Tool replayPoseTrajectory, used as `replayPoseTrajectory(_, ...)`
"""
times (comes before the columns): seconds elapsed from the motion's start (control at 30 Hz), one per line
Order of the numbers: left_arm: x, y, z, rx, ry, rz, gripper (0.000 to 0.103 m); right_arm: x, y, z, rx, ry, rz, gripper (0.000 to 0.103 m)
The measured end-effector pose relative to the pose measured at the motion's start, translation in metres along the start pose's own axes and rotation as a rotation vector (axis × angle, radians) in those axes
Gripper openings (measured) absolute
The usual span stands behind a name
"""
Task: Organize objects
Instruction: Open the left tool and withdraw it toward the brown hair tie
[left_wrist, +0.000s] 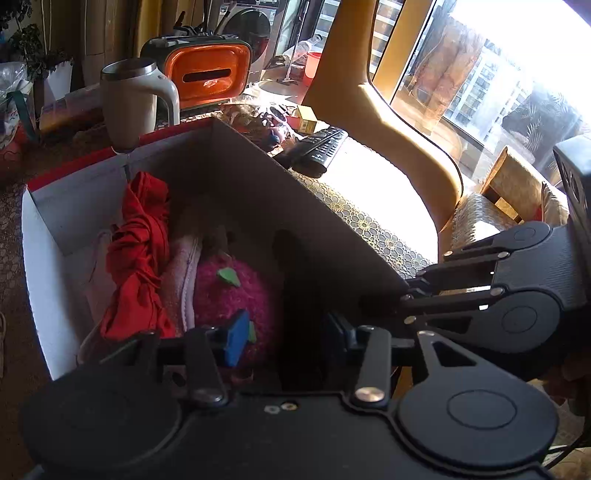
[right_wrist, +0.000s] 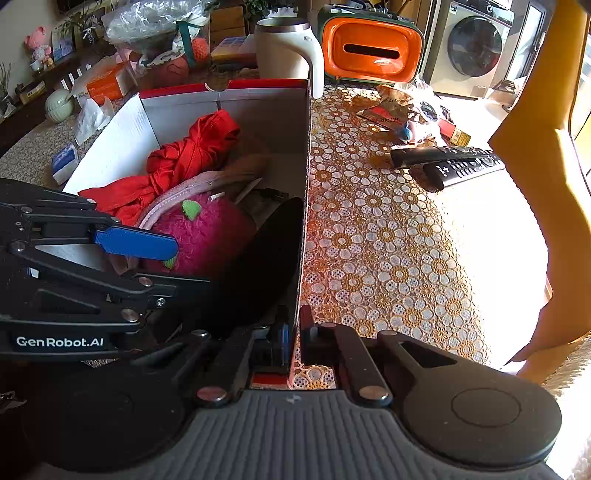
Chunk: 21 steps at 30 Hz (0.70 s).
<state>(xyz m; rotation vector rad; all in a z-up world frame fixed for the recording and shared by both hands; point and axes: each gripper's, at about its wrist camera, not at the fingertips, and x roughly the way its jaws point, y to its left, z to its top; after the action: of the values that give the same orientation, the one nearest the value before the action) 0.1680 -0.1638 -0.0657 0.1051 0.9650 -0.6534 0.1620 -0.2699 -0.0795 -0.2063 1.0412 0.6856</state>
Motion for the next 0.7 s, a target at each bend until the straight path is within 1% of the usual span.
replayPoseTrajectory(0.2,-0.02,0.003,-0.003,-0.008,-0.041,0.001,0.05,0.0,0.0,0.0,0.0,0.001,-0.001,0.005)
replayPoseTrajectory(0.33,-0.035,0.006,-0.007,-0.012,-0.073,0.024,0.055,0.0,0.0,0.0,-0.001,0.003,0.0,0.005)
replayPoseTrajectory(0.4,-0.044,0.01,-0.01,-0.023,-0.09,0.031,0.057,0.0,0.0,0.0,-0.001,0.002,-0.001,0.005)
replayPoseTrajectory(0.53,-0.061,0.018,-0.017,-0.043,-0.129,0.058,0.064,0.0,0.0,0.0,-0.003,0.003,-0.001,0.005)
replayPoseTrajectory(0.7,-0.082,0.038,-0.028,-0.096,-0.161,0.1,0.07,0.0,0.0,-0.001,-0.007,0.005,-0.002,0.005)
